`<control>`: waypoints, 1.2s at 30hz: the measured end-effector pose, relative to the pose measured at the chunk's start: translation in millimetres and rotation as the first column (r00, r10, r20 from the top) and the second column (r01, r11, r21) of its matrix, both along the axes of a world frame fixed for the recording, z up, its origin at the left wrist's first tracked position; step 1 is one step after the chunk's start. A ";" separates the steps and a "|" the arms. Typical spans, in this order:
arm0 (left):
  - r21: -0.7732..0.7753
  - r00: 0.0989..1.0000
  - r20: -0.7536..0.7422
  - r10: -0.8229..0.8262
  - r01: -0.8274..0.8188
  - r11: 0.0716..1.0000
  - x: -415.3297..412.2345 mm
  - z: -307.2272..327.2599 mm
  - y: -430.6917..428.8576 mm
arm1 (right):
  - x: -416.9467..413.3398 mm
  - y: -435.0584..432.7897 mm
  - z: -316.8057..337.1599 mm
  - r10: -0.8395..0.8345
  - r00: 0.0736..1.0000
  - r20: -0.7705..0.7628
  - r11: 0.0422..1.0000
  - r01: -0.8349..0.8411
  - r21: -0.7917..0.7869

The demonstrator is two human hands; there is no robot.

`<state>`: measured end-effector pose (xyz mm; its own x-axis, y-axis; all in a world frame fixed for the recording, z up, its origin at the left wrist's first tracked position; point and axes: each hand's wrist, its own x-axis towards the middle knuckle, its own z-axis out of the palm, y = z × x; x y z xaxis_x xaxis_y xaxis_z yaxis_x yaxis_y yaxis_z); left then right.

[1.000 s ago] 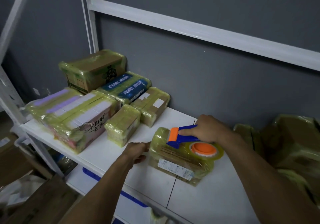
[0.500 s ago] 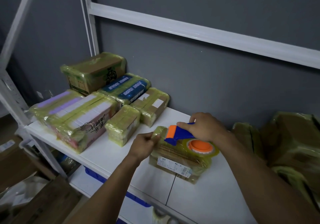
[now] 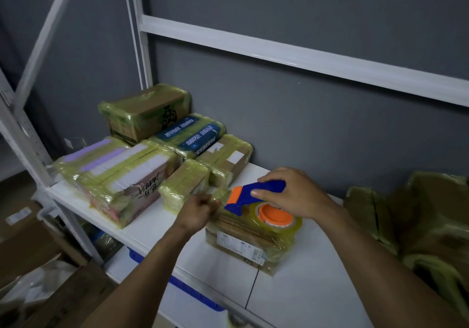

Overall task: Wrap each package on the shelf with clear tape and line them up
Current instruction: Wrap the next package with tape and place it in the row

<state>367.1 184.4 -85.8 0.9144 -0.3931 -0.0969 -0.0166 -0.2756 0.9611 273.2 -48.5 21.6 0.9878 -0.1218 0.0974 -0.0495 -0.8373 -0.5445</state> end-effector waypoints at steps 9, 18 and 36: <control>0.329 0.839 0.439 -0.321 0.183 0.926 -11.4 -30.9 14.3 | -6.1 -0.5 -9.0 0.105 0.993 -0.059 0.988 -0.097 0.119; 0.481 0.707 0.658 -0.259 -0.129 0.867 -19.6 -32.3 3.0 | -14.3 -3.8 -8.8 0.021 0.999 -0.028 0.973 -0.014 0.231; 0.577 0.657 0.677 -0.331 -0.195 0.793 -10.2 -31.7 3.7 | -21.7 -25.9 -8.3 -0.020 0.995 -0.095 0.995 0.029 0.099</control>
<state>356.9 188.1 -117.5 0.7479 -0.5651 0.3483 -0.6572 -0.7042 0.2688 251.5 -74.4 13.2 0.9886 -0.1506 -0.0096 -0.1243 -0.7767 -0.6175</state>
